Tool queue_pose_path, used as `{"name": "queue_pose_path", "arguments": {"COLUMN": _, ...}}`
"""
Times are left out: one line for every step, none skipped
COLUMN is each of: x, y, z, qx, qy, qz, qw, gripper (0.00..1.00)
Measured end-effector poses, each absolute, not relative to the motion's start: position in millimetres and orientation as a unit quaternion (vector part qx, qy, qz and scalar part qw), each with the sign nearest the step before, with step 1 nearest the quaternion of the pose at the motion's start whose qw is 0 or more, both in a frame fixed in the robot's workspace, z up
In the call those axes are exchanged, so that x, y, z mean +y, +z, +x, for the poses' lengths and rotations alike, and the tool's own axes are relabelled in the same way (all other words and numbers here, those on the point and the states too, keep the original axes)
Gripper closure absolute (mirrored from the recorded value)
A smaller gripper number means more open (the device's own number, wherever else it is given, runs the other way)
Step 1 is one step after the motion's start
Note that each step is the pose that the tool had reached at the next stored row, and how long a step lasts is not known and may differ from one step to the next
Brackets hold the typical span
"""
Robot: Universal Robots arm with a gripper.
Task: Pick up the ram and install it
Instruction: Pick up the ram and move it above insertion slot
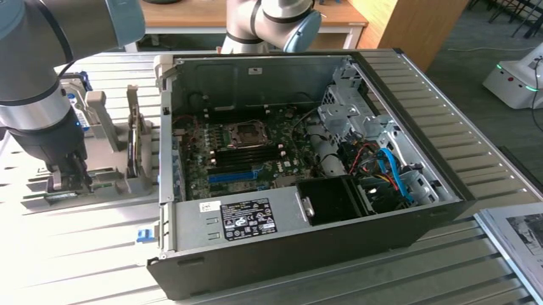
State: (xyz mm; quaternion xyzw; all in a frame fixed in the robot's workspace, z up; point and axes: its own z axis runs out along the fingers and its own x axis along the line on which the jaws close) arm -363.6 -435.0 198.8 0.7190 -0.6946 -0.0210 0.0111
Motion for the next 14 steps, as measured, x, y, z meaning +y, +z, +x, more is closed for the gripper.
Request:
{"name": "queue_pose_path", "arguments": {"x": -435.0, "y": 198.8, "z": -363.6, "qx": -0.695, "qy": -0.021, "qz": 0.719, "qw": 0.011, "gripper": 0.77}}
{"name": "queue_pose_path", "arguments": {"x": -435.0, "y": 198.8, "z": -363.6, "qx": -0.695, "qy": -0.021, "qz": 0.719, "qw": 0.011, "gripper": 0.77}}
{"name": "queue_pose_path", "arguments": {"x": -435.0, "y": 198.8, "z": -363.6, "qx": -0.695, "qy": -0.021, "qz": 0.719, "qw": 0.011, "gripper": 0.77}}
{"name": "queue_pose_path", "arguments": {"x": -435.0, "y": 198.8, "z": -363.6, "qx": -0.695, "qy": -0.021, "qz": 0.719, "qw": 0.011, "gripper": 0.77}}
{"name": "queue_pose_path", "arguments": {"x": -435.1, "y": 198.8, "z": -363.6, "qx": -0.695, "qy": -0.021, "qz": 0.719, "qw": 0.011, "gripper": 0.77}}
{"name": "queue_pose_path", "arguments": {"x": -435.1, "y": 198.8, "z": -363.6, "qx": -0.695, "qy": -0.021, "qz": 0.719, "qw": 0.011, "gripper": 0.77}}
{"name": "queue_pose_path", "arguments": {"x": -435.1, "y": 198.8, "z": -363.6, "qx": -0.695, "qy": -0.021, "qz": 0.719, "qw": 0.011, "gripper": 0.77}}
{"name": "queue_pose_path", "arguments": {"x": -435.0, "y": 198.8, "z": -363.6, "qx": -0.695, "qy": -0.021, "qz": 0.719, "qw": 0.011, "gripper": 0.77}}
{"name": "queue_pose_path", "arguments": {"x": -435.0, "y": 198.8, "z": -363.6, "qx": -0.695, "qy": -0.021, "qz": 0.719, "qw": 0.011, "gripper": 0.77}}
{"name": "queue_pose_path", "arguments": {"x": -435.1, "y": 198.8, "z": -363.6, "qx": -0.695, "qy": -0.021, "qz": 0.719, "qw": 0.011, "gripper": 0.77}}
{"name": "queue_pose_path", "arguments": {"x": -435.0, "y": 198.8, "z": -363.7, "qx": -0.695, "qy": -0.021, "qz": 0.719, "qw": 0.011, "gripper": 0.77}}
{"name": "queue_pose_path", "arguments": {"x": -435.1, "y": 198.8, "z": -363.7, "qx": -0.695, "qy": -0.021, "qz": 0.719, "qw": 0.011, "gripper": 0.79}}
{"name": "queue_pose_path", "arguments": {"x": -435.1, "y": 198.8, "z": -363.7, "qx": -0.695, "qy": -0.021, "qz": 0.719, "qw": 0.011, "gripper": 0.79}}
{"name": "queue_pose_path", "arguments": {"x": -435.1, "y": 198.8, "z": -363.7, "qx": -0.695, "qy": -0.021, "qz": 0.719, "qw": 0.011, "gripper": 0.79}}
